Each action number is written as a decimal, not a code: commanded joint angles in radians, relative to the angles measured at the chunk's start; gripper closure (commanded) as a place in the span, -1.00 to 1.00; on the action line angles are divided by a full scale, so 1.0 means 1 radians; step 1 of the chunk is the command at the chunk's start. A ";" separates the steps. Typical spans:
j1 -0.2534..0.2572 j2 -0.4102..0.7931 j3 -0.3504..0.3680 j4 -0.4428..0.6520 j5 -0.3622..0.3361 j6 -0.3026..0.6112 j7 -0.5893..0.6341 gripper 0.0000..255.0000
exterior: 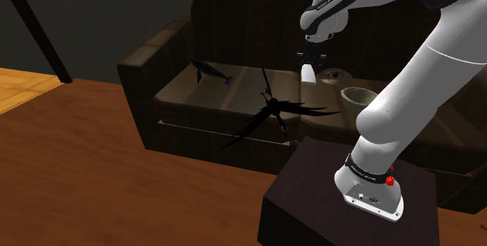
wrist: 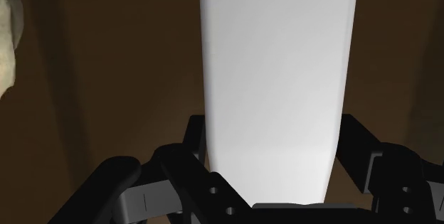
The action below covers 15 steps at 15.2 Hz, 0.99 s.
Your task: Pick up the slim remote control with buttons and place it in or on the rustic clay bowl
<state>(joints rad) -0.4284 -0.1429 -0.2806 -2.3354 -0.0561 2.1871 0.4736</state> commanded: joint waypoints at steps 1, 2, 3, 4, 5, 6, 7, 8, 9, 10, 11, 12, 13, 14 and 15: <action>0.001 -0.017 0.003 0.014 -0.004 -0.031 0.005 1.00; 0.000 -0.023 0.004 0.022 -0.005 -0.045 0.006 1.00; 0.000 -0.029 0.005 0.030 -0.007 -0.059 0.007 1.00; 0.000 -0.035 0.005 0.038 -0.008 -0.073 0.008 1.00; 0.000 -0.041 0.006 0.047 -0.009 -0.087 0.009 1.00; 0.001 -0.046 0.007 0.055 -0.010 -0.101 0.010 1.00; 0.001 -0.049 0.008 0.060 -0.010 -0.108 0.010 1.00; -0.010 -0.076 -0.002 0.033 -0.021 -0.108 -0.002 1.00; -0.021 -0.103 -0.011 0.008 -0.032 -0.108 -0.015 1.00; -0.032 -0.130 -0.021 -0.016 -0.043 -0.109 -0.028 1.00; -0.044 -0.156 -0.030 -0.039 -0.055 -0.110 -0.042 1.00; -0.056 -0.181 -0.041 -0.061 -0.068 -0.113 -0.056 1.00; -0.069 -0.207 -0.051 -0.082 -0.080 -0.115 -0.070 1.00; -0.082 -0.231 -0.062 -0.102 -0.093 -0.119 -0.085 1.00; -0.096 -0.256 -0.073 -0.120 -0.106 -0.123 -0.101 1.00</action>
<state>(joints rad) -0.5113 -0.3717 -0.3443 -2.4328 -0.1488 2.0666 0.3869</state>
